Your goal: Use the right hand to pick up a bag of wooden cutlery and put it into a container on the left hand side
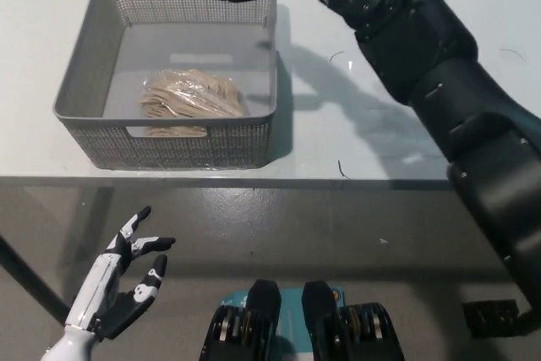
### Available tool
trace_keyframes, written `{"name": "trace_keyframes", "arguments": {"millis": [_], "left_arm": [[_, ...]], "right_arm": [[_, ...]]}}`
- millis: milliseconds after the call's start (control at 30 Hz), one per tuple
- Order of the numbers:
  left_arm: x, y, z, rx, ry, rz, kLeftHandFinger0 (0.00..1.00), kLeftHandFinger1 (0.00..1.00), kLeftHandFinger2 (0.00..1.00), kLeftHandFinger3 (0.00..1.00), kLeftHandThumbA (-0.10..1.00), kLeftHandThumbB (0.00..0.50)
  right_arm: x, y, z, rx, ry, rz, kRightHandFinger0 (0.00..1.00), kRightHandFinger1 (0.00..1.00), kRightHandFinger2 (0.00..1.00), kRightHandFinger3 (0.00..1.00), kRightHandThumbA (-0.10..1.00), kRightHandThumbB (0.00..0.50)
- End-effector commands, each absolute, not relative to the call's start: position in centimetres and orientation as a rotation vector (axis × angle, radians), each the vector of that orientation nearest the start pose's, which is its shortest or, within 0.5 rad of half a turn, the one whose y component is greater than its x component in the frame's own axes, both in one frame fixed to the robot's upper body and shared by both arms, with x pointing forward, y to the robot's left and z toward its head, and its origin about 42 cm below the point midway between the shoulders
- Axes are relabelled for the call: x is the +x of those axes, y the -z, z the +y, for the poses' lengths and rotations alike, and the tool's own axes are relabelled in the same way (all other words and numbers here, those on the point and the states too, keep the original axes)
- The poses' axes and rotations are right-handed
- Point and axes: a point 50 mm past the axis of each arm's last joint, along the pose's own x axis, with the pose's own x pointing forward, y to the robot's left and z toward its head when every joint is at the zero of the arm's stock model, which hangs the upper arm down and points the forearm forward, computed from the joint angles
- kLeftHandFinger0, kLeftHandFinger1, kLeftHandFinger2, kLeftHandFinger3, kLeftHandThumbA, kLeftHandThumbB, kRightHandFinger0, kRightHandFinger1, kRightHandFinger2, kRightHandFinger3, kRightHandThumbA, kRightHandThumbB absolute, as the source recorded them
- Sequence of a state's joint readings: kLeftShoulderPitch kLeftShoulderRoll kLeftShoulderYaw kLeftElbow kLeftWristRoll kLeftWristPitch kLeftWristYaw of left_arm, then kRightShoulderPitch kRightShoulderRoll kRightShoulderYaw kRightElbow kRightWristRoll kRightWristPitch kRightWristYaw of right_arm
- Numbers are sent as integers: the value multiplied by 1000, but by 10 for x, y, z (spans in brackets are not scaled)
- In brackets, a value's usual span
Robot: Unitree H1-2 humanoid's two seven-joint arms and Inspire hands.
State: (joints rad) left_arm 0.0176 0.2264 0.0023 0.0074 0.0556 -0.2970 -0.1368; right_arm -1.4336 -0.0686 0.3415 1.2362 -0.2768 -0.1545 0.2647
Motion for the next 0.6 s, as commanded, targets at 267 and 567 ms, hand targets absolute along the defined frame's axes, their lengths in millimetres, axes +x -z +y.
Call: {"name": "trace_keyframes", "arguments": {"millis": [267,567], "left_arm": [[285,-130,279,343,214,-287,906,732,714,1000,603,186],[287,-126,285,354,197,-286,877,786,802,1000,817,198]], "right_arm": [[552,-502,-124,-792,-465,-591,1000,1000,1000,1000,983,439],[458,-472,-215,-433,-388,-788,1000,1000,1000,1000,838,392]]}}
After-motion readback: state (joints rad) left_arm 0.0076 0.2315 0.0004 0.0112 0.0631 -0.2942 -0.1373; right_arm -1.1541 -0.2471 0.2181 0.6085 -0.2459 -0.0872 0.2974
